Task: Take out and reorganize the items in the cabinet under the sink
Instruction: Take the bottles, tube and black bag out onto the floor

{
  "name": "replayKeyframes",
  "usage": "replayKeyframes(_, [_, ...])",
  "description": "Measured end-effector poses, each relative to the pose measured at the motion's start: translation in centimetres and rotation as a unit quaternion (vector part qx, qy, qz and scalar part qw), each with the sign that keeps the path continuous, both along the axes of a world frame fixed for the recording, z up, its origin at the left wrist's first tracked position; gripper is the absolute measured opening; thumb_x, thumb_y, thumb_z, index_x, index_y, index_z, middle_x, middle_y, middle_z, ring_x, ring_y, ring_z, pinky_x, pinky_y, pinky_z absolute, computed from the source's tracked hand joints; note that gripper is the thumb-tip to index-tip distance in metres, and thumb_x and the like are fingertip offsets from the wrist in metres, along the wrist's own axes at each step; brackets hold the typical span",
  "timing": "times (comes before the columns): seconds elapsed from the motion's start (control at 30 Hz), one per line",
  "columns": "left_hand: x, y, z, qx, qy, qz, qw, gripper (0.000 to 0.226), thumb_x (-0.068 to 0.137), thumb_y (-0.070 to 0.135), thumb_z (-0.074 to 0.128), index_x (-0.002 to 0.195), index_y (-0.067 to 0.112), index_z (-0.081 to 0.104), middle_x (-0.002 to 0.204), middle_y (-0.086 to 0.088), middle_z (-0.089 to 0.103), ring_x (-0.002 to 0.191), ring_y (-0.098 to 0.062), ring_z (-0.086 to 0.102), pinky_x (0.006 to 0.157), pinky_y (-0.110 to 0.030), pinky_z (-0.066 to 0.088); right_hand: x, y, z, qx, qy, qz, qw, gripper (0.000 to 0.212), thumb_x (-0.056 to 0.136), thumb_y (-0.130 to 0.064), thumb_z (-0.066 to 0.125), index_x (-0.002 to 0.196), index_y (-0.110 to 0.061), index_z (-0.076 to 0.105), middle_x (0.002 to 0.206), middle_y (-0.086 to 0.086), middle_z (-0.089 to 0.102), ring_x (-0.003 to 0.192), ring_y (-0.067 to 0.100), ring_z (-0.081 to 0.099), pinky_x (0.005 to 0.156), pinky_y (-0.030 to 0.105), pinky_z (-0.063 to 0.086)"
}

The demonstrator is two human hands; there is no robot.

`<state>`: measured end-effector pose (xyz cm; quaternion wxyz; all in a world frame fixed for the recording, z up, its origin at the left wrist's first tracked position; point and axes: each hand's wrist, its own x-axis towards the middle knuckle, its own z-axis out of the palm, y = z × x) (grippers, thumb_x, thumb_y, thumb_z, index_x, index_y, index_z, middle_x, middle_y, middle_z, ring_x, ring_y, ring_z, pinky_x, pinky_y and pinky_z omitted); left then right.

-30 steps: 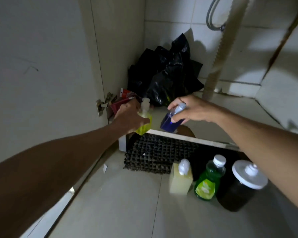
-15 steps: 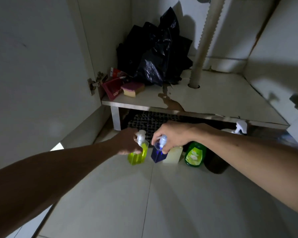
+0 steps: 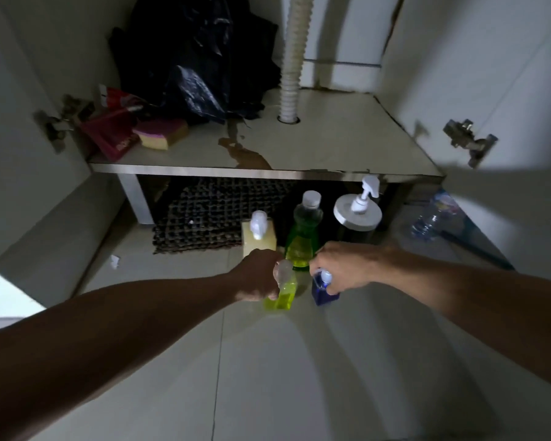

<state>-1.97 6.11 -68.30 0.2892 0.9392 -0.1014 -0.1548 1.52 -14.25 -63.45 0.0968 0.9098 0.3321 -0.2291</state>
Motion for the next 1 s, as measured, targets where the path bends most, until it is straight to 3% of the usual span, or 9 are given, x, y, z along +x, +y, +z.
replayKeyframes(0.2, [1.5, -3.9, -1.2, -0.04, -0.02, -0.002, 0.999, 0.056, 0.068, 0.001, 0.076, 0.119, 0.02, 0.062, 0.113, -0.001, 0.058, 0.104, -0.021, 0.059, 0.074, -0.024, 0.048, 0.9, -3.6, -1.1, 0.009, -0.009, -0.102, 0.995, 0.029, 0.076, -0.022, 0.076, 0.102, -0.015, 0.069, 0.091, 0.004, 0.062, 0.08, 0.024, 0.065, 0.066, 0.037, 0.056])
replayKeyframes(0.33, [2.2, -5.7, -1.7, -0.074, -0.032, -0.003, 0.997, 0.042, 0.077, -0.005, 0.068, 0.113, 0.016, 0.061, 0.109, -0.005, 0.056, 0.095, -0.018, 0.055, 0.057, -0.009, 0.042, 1.3, -4.8, -1.9, 0.015, -0.002, -0.138, 0.99, 0.031, 0.07, -0.019, 0.077, 0.101, -0.018, 0.071, 0.095, 0.004, 0.065, 0.081, 0.025, 0.067, 0.071, 0.044, 0.06])
replayKeyframes(0.47, [2.3, -5.8, -1.6, -0.049, -0.053, -0.027, 0.997, 0.038, 0.077, 0.001, 0.07, 0.113, 0.007, 0.062, 0.099, 0.002, 0.057, 0.094, -0.015, 0.055, 0.066, -0.021, 0.04, 1.4, -5.2, -2.3, 0.009, 0.003, -0.15, 0.989, 0.04, 0.07, -0.022, 0.078, 0.108, -0.015, 0.07, 0.102, 0.006, 0.067, 0.088, 0.027, 0.068, 0.076, 0.042, 0.06])
replayKeyframes(0.63, [1.7, -5.1, -1.5, -0.049, -0.023, -0.028, 0.998, 0.068, 0.071, 0.011, 0.082, 0.132, 0.018, 0.054, 0.117, -0.001, 0.058, 0.099, -0.015, 0.057, 0.08, -0.026, 0.051, 1.3, -4.4, -0.5, -0.051, 0.015, -0.147, 0.988, 0.029, 0.067, -0.029, 0.081, 0.08, -0.013, 0.061, 0.076, 0.004, 0.058, 0.076, 0.028, 0.064, 0.057, 0.03, 0.045])
replayKeyframes(0.73, [1.4, -4.4, -0.5, -0.056, -0.027, -0.046, 0.997, 0.066, 0.071, 0.008, 0.08, 0.132, 0.014, 0.054, 0.118, -0.006, 0.061, 0.101, -0.019, 0.06, 0.083, -0.03, 0.052, 1.4, -3.1, 1.9, -0.1, 0.032, -0.143, 0.984, 0.027, 0.072, -0.026, 0.08, 0.069, -0.014, 0.056, 0.065, 0.001, 0.054, 0.067, 0.021, 0.054, 0.052, 0.024, 0.039])
replayKeyframes(0.8, [1.3, -3.1, 0.8, -0.055, -0.04, -0.05, 0.996, 0.056, 0.074, 0.004, 0.075, 0.127, 0.011, 0.057, 0.112, -0.005, 0.062, 0.091, -0.014, 0.057, 0.077, -0.025, 0.048, 1.8, -1.1, 4.5, -0.13, 0.062, -0.132, 0.981, 0.029, 0.076, -0.023, 0.079, 0.063, -0.016, 0.054, 0.06, -0.002, 0.053, 0.067, 0.018, 0.052, 0.05, 0.022, 0.039])
replayKeyframes(0.87, [1.3, -1.2, 2.1, -0.049, -0.048, -0.035, 0.997, 0.04, 0.077, 0.0, 0.07, 0.114, 0.01, 0.059, 0.097, -0.003, 0.063, 0.078, -0.013, 0.056, 0.068, -0.025, 0.047, 2.5, 1.3, 7.5, -0.126, 0.103, -0.143, 0.976, 0.013, 0.079, -0.014, 0.08, 0.075, -0.009, 0.069, 0.068, 0.005, 0.063, 0.065, 0.017, 0.059, 0.054, 0.023, 0.051])
replayKeyframes(0.93, [1.4, 1.0, 3.4, -0.053, -0.083, -0.014, 0.995, 0.026, 0.075, -0.003, 0.068, 0.096, 0.009, 0.059, 0.082, -0.002, 0.061, 0.067, -0.013, 0.056, 0.062, -0.028, 0.045, 3.5, 3.6, 10.7, -0.098, 0.106, -0.157, 0.977, 0.023, 0.08, -0.006, 0.079, 0.101, 0.0, 0.074, 0.079, 0.013, 0.068, 0.06, 0.013, 0.066, 0.057, 0.025, 0.059])
replayKeyframes(1.0, [1.5, 3.6, 5.2, -0.062, -0.132, 0.026, 0.989, 0.022, 0.072, 0.0, 0.07, 0.091, 0.009, 0.065, 0.084, -0.004, 0.068, 0.074, -0.018, 0.063, 0.067, -0.028, 0.051, 4.9, 6.3, 13.8, -0.042, 0.082, -0.149, 0.985, 0.025, 0.081, -0.005, 0.077, 0.105, 0.001, 0.073, 0.081, 0.013, 0.07, 0.054, 0.009, 0.067, 0.06, 0.025, 0.06])
